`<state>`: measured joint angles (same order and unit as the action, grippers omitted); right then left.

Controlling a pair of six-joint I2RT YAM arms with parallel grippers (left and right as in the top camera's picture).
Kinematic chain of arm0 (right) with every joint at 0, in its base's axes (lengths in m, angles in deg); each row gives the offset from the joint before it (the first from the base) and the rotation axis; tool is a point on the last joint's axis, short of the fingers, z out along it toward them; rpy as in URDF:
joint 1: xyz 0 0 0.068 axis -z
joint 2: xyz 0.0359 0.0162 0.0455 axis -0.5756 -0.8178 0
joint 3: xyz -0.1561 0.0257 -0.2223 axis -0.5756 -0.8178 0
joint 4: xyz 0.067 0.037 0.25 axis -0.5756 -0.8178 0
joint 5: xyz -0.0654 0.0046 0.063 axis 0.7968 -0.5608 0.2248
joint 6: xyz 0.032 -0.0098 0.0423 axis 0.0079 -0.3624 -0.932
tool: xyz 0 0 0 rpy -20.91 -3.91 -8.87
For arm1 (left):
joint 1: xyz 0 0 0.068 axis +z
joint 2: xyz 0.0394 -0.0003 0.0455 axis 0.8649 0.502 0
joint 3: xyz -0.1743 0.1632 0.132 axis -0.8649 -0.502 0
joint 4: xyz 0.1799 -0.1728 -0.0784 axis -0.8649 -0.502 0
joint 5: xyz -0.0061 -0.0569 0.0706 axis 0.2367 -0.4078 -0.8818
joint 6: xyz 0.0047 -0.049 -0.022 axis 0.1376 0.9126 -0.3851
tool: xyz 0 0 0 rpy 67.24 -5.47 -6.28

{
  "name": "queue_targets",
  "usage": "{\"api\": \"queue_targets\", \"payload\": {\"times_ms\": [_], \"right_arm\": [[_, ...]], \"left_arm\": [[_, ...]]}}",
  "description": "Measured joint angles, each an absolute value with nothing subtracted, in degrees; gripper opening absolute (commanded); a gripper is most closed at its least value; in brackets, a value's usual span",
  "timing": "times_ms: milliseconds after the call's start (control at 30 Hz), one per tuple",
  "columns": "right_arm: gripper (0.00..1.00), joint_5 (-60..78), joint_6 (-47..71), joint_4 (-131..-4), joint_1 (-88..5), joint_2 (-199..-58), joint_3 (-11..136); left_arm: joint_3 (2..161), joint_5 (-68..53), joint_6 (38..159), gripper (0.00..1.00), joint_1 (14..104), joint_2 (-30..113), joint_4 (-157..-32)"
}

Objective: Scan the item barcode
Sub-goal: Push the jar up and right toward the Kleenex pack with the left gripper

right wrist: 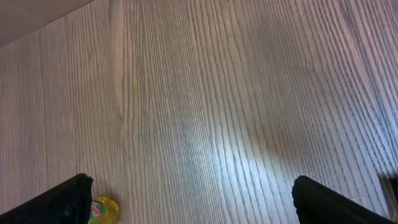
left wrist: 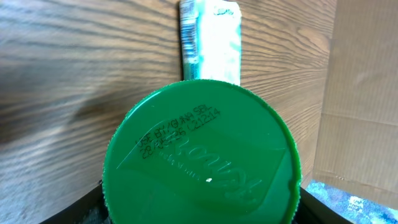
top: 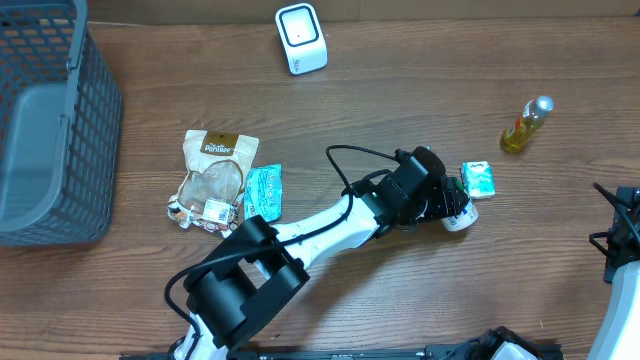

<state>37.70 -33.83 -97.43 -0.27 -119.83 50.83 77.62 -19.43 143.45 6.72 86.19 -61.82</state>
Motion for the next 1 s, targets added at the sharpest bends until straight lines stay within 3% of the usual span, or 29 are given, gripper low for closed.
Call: {"api": "queue_targets", "payload": {"times_ms": [233, 400, 467, 1000], "right_arm": [[1.0, 37.68, -33.81, -97.4, -0.24, -119.83, 50.83], [1.0, 37.68, -33.81, -97.4, -0.27, -119.83, 50.83], [1.0, 37.68, -33.81, -97.4, -0.27, -119.83, 50.83], [1.0, 37.3, -33.83, -97.38, -0.24, -119.83, 50.83]], "left_arm": [[77.64, -15.96, 142.4, 0.67, 7.42, 91.59, -54.12], [77.66, -10.69, 141.76, 0.81, 8.93, 94.35, -48.86], [77.66, -9.51, 140.95, 1.0, 9.34, 94.76, -47.72], [77.97, -1.25, 140.12, 1.0, 14.81, 93.41, -36.81]]}}
